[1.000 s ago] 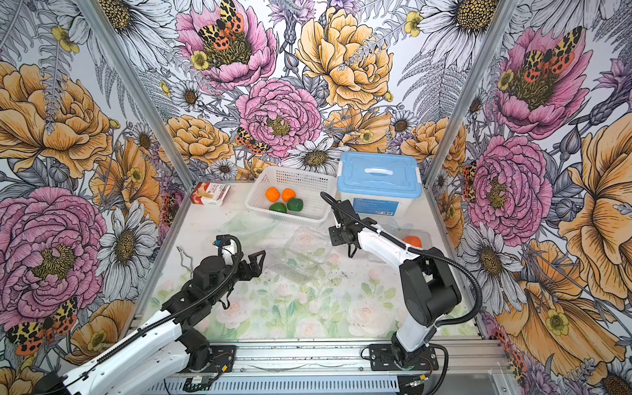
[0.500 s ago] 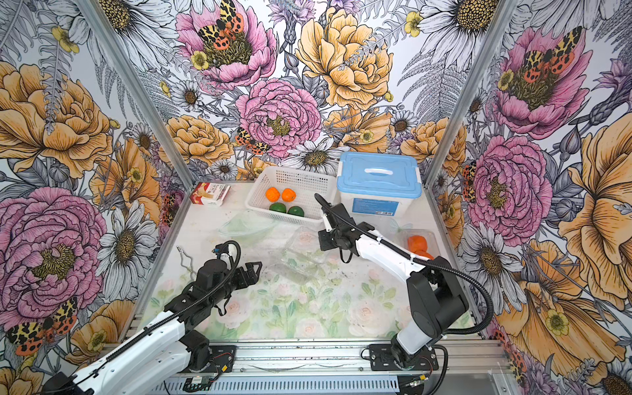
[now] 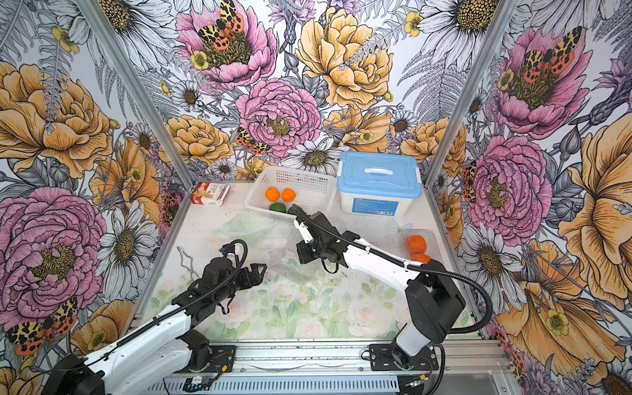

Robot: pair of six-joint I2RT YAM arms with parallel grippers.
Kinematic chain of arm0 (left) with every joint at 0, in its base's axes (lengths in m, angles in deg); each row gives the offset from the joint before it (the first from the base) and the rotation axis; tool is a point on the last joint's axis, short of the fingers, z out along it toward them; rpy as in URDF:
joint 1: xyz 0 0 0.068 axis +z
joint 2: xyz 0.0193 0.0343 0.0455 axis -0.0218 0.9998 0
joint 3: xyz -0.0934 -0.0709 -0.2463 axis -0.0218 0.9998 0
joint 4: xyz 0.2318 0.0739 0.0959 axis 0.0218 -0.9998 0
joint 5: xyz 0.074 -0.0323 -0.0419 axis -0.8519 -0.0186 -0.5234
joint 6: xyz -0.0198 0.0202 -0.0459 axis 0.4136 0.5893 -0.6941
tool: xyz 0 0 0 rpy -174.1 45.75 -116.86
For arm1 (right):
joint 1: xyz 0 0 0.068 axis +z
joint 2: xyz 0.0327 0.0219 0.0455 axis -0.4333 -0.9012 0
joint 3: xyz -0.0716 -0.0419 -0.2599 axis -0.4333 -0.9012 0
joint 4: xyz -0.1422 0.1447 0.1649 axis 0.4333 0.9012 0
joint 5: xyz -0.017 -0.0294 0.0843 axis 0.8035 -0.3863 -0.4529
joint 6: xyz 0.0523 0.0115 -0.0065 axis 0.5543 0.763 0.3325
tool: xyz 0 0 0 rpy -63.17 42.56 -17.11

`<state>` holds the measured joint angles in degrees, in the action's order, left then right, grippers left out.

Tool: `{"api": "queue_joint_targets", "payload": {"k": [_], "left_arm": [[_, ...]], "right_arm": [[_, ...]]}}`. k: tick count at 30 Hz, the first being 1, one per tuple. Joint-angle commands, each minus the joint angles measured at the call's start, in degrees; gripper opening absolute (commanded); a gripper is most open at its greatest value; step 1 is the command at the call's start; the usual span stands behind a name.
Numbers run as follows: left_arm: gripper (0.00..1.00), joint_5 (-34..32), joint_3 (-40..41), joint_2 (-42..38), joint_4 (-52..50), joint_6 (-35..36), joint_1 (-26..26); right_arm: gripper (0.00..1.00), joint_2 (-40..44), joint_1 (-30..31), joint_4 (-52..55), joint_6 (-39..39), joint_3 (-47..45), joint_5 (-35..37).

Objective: Take oranges out of containers
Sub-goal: Move the packing box to the center of the board.

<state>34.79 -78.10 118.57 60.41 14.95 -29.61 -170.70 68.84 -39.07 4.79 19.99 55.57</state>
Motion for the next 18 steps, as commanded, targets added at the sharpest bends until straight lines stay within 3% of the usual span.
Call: {"api": "queue_joint_targets", "payload": {"k": [1, 6, 12, 18], "left_arm": [[0.95, 0.81, -0.79, 0.17, 2.49, 0.91, -0.38], [0.95, 0.81, -1.34, 1.55, 2.91, 1.64, -0.29], [0.95, 0.95, -2.29, 3.31, 3.54, 2.49, -0.17], [0.95, 1.37, -2.54, 7.43, 6.73, 2.31, -0.29]], "right_arm": [[0.05, -1.39, 1.48, -2.2, 1.29, 1.8, -3.15], [0.11, -2.14, 3.51, -2.23, 2.22, 1.8, -4.96], [0.27, -2.27, 5.17, -2.58, 3.37, 1.63, -6.17], [0.28, -3.55, 5.71, -3.43, 5.45, 1.64, -7.14]]}}
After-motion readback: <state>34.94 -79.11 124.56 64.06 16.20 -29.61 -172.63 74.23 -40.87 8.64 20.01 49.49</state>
